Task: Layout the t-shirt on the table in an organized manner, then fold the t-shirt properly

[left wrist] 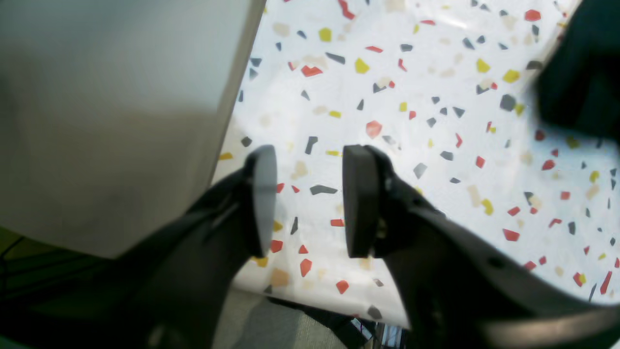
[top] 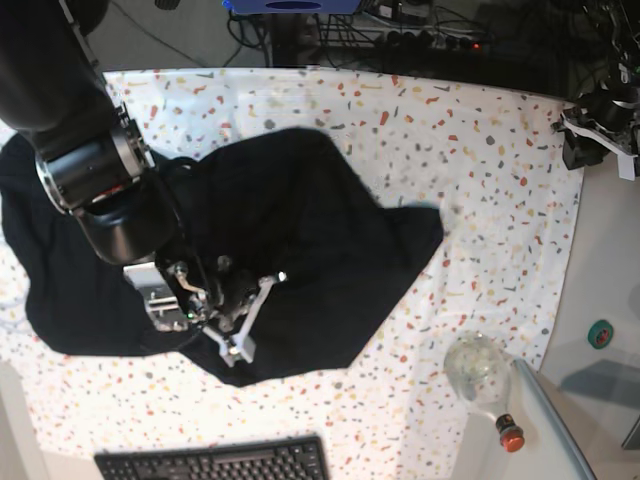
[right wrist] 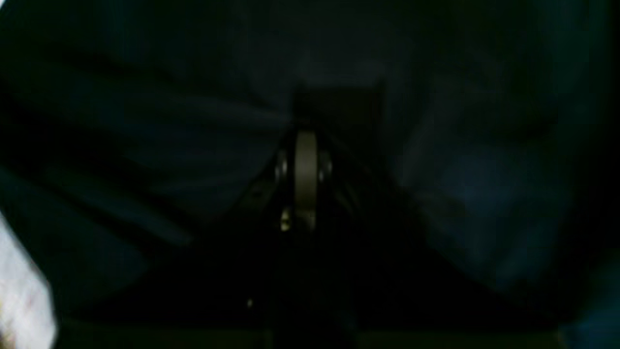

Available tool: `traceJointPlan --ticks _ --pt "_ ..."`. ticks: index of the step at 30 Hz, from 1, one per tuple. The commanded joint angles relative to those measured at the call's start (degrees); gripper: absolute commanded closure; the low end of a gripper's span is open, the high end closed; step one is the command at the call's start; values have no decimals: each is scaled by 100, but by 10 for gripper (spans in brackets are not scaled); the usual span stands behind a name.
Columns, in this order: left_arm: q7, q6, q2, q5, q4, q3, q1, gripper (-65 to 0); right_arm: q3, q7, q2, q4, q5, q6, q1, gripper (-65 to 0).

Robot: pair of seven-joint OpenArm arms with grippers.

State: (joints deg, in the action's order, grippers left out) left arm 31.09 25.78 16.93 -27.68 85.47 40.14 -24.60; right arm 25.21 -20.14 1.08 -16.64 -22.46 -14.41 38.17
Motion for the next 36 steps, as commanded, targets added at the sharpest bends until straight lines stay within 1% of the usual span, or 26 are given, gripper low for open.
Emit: traceJointPlan --ticks 1,2,3,5,7,8,10,12,15,17,19,20,21,22,23,26,30,32,36 --pt "-116 29 105 -67 99 61 -6 -247 -11 67 -95 139 255 532 205 0" --pt "-116 29 105 -67 99 61 -6 -255 -11 295 -104 201 255 804 284 0" --pt "-116 29 105 -67 99 61 -6 -260 -11 471 -113 192 255 1006 319 0" --pt "-116 29 105 -67 99 61 -6 -258 -3 445 -113 166 255 1068 389 0" --pt "-116 29 105 -67 90 61 -6 -258 -20 -65 -113 -133 246 1068 442 0" --pt "-116 29 105 -67 73 61 -6 -258 -20 -373 -113 -467 246 1068 337 0" --pt "-116 29 105 -67 37 61 -6 -258 -29 -751 -113 -1408 246 1068 -50 0" --pt "-116 29 105 -67 46 61 -6 -258 -354 -1032 -113 -2621 246 1068 -587 0" --pt "-116 29 105 -67 46 61 3 -258 -1119 -1639 -60 -4397 246 1068 -1378 0" --pt "-116 29 105 -67 37 61 3 -258 -1295 -2140 107 -5197 246 1068 -1738 -140" --pt "-116 29 105 -67 37 61 3 -258 -1435 -2535 248 -5689 246 1068 -2002 -260" --pt "-116 29 105 -67 37 61 3 -258 -1523 -2685 301 -5830 246 1068 -2099 -306" --pt "-116 29 105 -67 37 61 3 -258 -1620 -2808 389 -5865 246 1068 -2187 -338" --pt "-116 29 105 -67 46 61 3 -258 -1726 -2861 459 -5856 246 1068 -2239 -344" --pt "-116 29 105 -67 46 61 3 -258 -1866 -2861 529 -5821 246 1068 -2283 -339" --pt "-116 29 96 -67 55 61 3 -258 -2095 -2852 573 -5505 246 1068 -2292 -332" --pt "-125 29 96 -67 37 61 3 -258 -2262 -2825 573 -4942 158 1068 -2169 -332" --pt "-125 29 96 -67 37 61 3 -258 -2350 -2781 538 -4714 -115 1068 -2081 -333" --pt "-125 29 96 -67 37 61 3 -258 -2315 -2632 424 -4292 -484 1068 -1879 -339"
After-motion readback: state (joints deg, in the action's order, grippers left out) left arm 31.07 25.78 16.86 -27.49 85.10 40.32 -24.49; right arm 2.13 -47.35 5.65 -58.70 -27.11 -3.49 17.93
